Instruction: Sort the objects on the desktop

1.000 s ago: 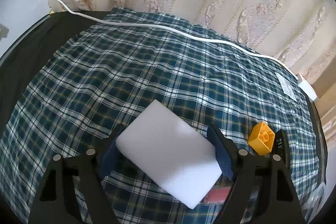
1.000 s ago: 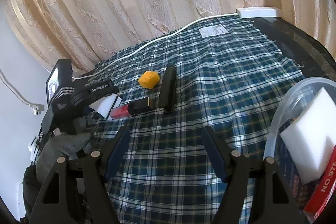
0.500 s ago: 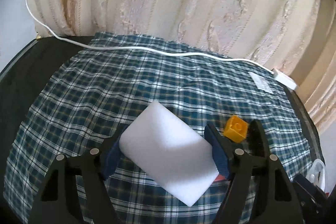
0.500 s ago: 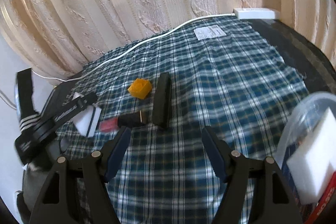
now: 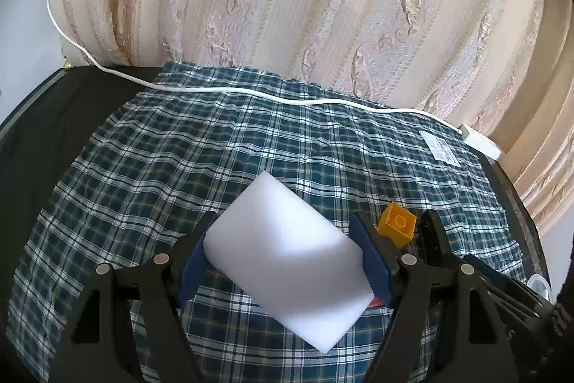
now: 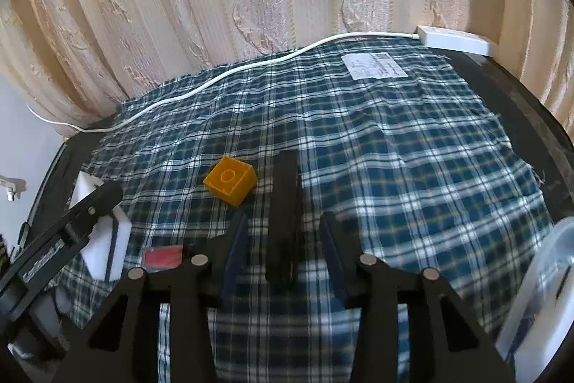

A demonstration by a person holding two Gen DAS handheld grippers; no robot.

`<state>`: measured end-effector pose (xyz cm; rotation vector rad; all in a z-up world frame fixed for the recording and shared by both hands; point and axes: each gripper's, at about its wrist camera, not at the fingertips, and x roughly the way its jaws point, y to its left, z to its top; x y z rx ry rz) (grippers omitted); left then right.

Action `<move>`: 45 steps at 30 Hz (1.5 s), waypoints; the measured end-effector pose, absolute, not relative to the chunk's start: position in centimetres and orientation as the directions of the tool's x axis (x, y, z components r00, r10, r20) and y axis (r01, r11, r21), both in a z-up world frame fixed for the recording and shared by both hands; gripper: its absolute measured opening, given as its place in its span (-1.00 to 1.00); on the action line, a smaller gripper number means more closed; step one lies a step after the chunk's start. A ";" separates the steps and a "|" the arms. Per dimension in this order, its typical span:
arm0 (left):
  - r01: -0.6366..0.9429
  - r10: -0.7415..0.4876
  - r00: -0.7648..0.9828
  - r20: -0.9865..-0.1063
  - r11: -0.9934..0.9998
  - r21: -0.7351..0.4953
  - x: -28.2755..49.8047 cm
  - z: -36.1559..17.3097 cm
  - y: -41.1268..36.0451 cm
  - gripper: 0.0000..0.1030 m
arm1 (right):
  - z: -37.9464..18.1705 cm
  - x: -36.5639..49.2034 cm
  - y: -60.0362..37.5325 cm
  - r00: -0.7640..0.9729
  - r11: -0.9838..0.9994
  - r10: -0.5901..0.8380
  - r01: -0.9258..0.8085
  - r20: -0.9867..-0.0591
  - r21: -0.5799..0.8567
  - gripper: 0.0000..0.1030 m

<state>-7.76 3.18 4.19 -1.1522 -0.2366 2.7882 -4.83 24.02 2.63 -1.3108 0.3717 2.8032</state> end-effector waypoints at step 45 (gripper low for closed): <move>-0.103 0.183 -0.720 -0.669 -0.982 -0.157 -6.0 4.7 5.7 0.50 | 3.8 -1.0 24.7 -0.686 -0.964 -0.101 -0.111 -0.721 0.241 -0.64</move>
